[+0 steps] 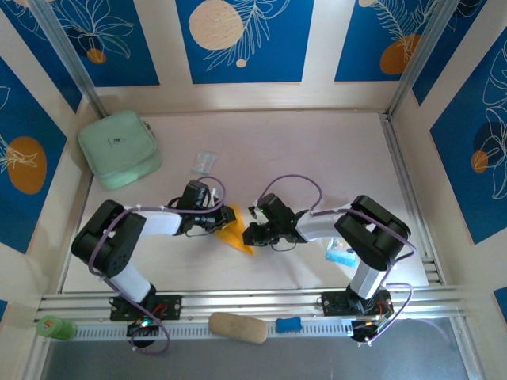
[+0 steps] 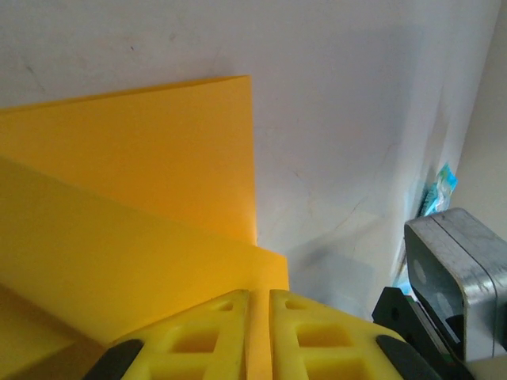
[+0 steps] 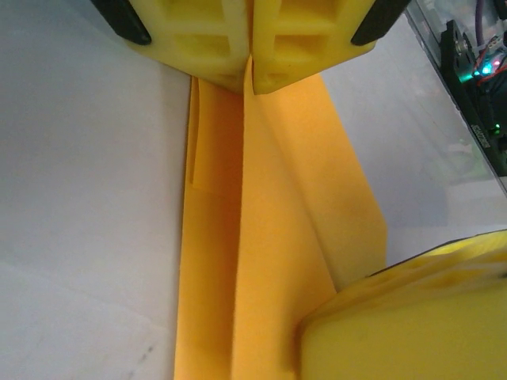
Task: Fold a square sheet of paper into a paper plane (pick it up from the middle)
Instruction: Perform the fourth fold on the wing at the bottom-center of the table.
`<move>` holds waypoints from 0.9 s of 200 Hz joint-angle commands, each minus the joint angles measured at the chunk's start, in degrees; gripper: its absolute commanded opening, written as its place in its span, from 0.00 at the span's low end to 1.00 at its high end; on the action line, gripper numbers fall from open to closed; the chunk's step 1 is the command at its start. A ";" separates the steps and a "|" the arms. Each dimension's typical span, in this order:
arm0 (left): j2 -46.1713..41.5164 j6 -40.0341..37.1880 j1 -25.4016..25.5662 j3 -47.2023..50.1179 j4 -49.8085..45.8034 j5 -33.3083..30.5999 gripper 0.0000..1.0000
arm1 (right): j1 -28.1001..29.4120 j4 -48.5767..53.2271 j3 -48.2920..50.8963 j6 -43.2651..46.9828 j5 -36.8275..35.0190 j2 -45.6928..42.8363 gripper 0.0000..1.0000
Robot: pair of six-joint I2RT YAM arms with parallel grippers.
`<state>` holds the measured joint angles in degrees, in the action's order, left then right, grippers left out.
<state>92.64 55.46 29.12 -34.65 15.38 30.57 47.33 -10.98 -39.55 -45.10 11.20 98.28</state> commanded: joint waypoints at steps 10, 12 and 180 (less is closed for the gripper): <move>-4.06 -2.32 0.66 -0.79 -4.84 -2.47 0.13 | -0.39 3.80 0.95 -2.31 0.30 2.36 0.07; -4.23 -2.36 0.67 -0.77 -4.94 -2.58 0.13 | -0.39 3.78 1.01 -2.35 0.31 2.38 0.07; 2.90 -2.22 1.46 -2.35 -3.41 -0.76 0.06 | -0.84 6.28 -0.74 -2.52 1.64 3.42 0.08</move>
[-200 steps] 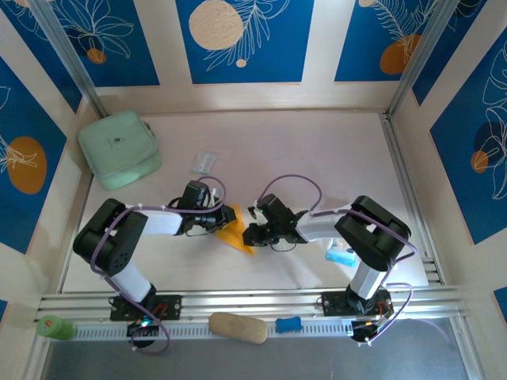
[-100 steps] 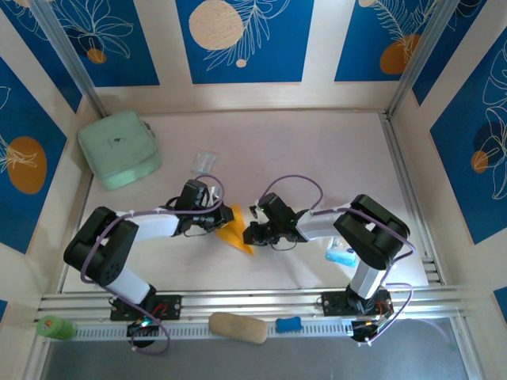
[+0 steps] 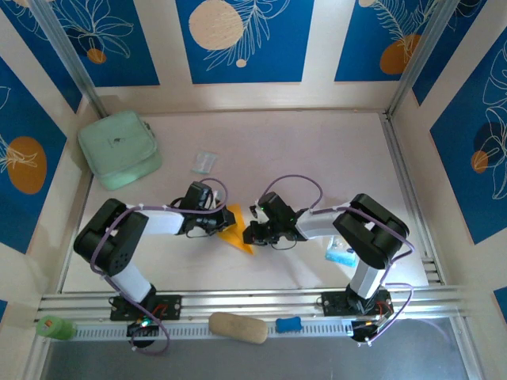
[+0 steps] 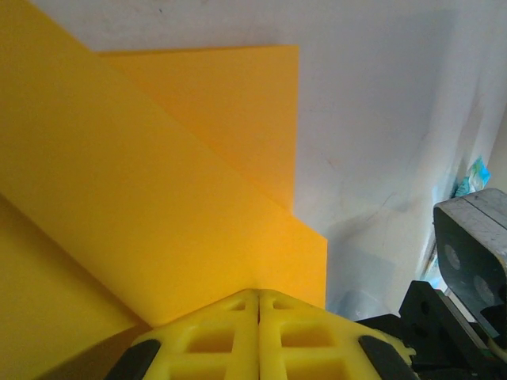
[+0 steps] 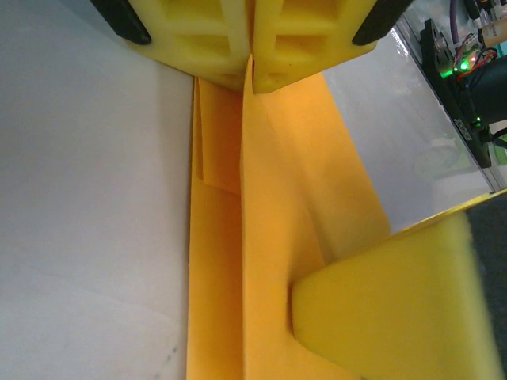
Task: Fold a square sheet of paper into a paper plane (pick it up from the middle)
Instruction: Perform the fourth fold on the wing at the bottom-center of the table.
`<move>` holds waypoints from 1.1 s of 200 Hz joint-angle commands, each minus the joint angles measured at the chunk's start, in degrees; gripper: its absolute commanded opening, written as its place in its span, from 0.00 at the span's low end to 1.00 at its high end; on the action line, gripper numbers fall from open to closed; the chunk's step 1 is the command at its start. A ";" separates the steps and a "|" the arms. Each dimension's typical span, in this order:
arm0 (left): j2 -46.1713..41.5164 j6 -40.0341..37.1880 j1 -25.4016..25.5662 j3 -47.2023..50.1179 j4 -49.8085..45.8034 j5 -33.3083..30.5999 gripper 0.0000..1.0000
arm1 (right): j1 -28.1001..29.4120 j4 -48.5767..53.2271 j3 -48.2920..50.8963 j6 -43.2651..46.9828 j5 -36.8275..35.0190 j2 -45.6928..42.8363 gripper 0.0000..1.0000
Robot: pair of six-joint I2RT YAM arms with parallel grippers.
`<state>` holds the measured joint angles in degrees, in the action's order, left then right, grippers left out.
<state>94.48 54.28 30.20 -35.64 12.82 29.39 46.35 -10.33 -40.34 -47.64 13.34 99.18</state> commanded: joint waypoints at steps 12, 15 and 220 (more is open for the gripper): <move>1.08 -1.17 0.38 -1.39 -1.28 0.19 0.06 | 0.06 6.04 0.00 0.19 -0.43 2.54 0.08; 1.06 -1.19 0.39 -1.43 -1.42 0.19 0.06 | 0.01 6.02 -0.02 0.29 -0.43 2.59 0.08; 2.76 -3.87 0.39 -2.77 -6.08 -0.33 0.05 | -0.73 9.68 -1.97 -0.86 4.59 -4.55 0.18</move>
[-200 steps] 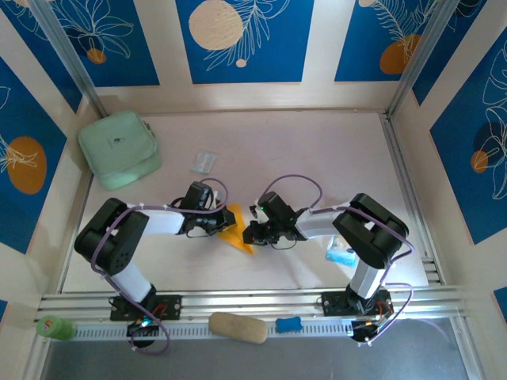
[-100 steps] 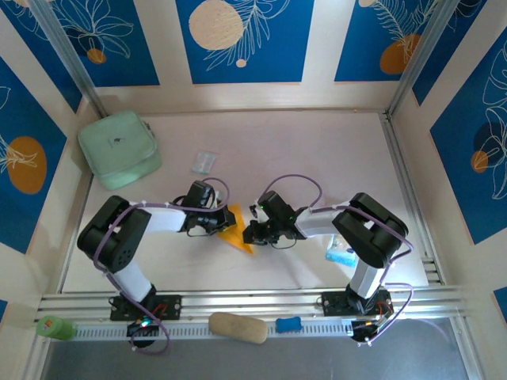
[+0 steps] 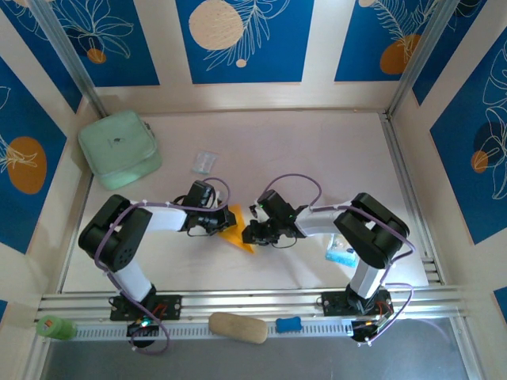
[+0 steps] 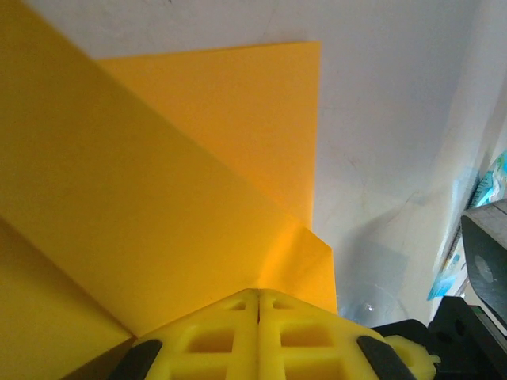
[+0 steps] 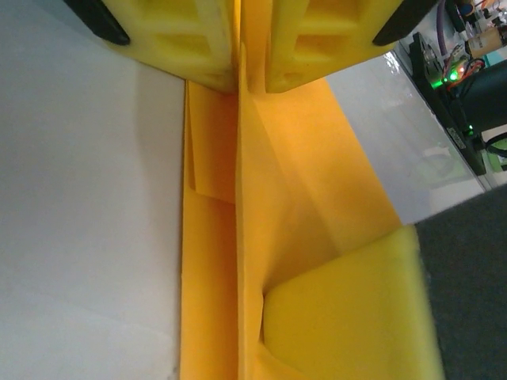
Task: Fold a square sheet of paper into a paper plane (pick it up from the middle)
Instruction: Perform the fourth fold on the wing at the bottom-center of the table.
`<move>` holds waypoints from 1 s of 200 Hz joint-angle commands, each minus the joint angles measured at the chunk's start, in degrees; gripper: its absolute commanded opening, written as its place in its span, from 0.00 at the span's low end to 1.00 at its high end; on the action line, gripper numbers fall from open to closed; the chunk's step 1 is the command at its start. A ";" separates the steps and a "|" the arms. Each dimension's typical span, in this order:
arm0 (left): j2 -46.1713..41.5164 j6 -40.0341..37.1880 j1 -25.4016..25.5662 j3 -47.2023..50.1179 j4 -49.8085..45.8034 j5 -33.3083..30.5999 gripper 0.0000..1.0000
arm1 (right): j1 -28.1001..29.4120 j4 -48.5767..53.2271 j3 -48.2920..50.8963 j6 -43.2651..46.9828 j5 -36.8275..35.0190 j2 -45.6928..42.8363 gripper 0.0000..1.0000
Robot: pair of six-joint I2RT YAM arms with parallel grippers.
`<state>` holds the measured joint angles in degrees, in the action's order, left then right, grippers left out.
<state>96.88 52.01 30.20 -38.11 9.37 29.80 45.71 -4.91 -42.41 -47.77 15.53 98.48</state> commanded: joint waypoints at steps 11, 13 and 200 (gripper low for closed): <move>0.24 -1.81 0.39 -0.30 -2.94 -0.90 0.05 | -0.10 4.84 0.61 -0.59 2.31 -5.06 0.18; 0.19 -1.86 0.35 -0.30 -2.95 -0.89 0.05 | -0.10 4.90 0.70 -0.60 2.31 -5.39 0.18; -1.28 -1.12 0.39 1.28 -1.62 -1.04 0.05 | 0.32 5.07 1.85 -1.39 4.39 -3.76 0.12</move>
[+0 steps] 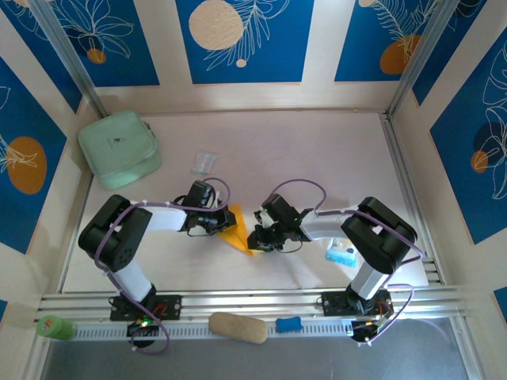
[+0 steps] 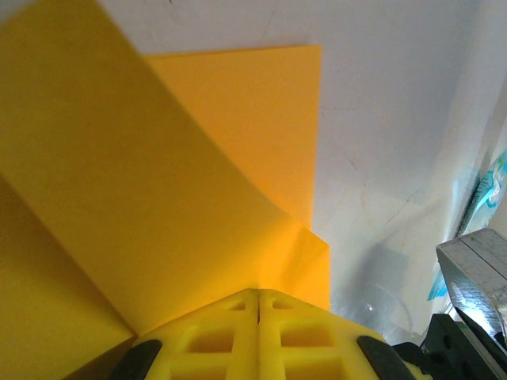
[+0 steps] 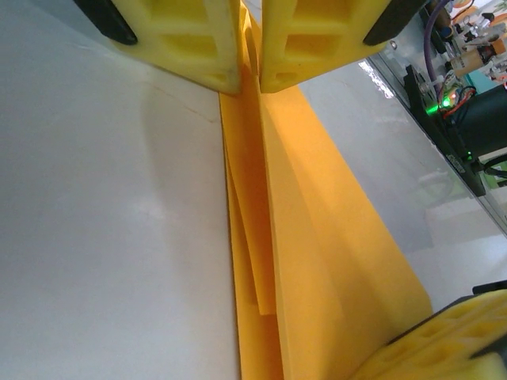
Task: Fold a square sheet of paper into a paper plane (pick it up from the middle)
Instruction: Perform the fourth fold on the wing at the bottom-center of the table.
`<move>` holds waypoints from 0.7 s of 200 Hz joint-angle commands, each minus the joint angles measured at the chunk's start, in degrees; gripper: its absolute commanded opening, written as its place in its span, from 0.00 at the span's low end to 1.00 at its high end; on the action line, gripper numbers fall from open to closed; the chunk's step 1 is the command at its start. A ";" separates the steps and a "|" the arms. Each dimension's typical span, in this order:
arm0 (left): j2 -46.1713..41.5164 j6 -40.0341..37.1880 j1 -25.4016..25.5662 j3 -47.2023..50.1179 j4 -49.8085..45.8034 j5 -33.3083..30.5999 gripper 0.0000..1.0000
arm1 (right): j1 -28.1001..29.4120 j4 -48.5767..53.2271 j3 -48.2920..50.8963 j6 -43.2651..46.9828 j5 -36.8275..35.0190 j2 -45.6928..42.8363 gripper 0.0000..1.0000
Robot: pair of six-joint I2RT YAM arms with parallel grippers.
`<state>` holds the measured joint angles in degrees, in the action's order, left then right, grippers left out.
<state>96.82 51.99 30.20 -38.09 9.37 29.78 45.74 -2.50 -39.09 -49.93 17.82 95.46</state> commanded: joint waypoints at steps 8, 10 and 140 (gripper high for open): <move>-1.52 -1.10 0.39 1.33 -1.76 -1.14 0.05 | 0.40 2.91 -1.30 0.98 2.29 -0.65 0.11; -1.54 -1.10 0.39 1.34 -1.79 -1.26 0.05 | 0.41 3.02 -1.26 1.09 2.30 -0.57 0.12; -2.74 -0.66 0.39 2.31 -0.93 -1.59 0.05 | -0.32 6.68 -4.90 2.25 1.06 -0.87 0.24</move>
<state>95.31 52.01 30.28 -36.82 8.80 29.32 46.52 2.26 -40.18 -48.66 18.06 93.93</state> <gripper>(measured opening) 0.053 0.232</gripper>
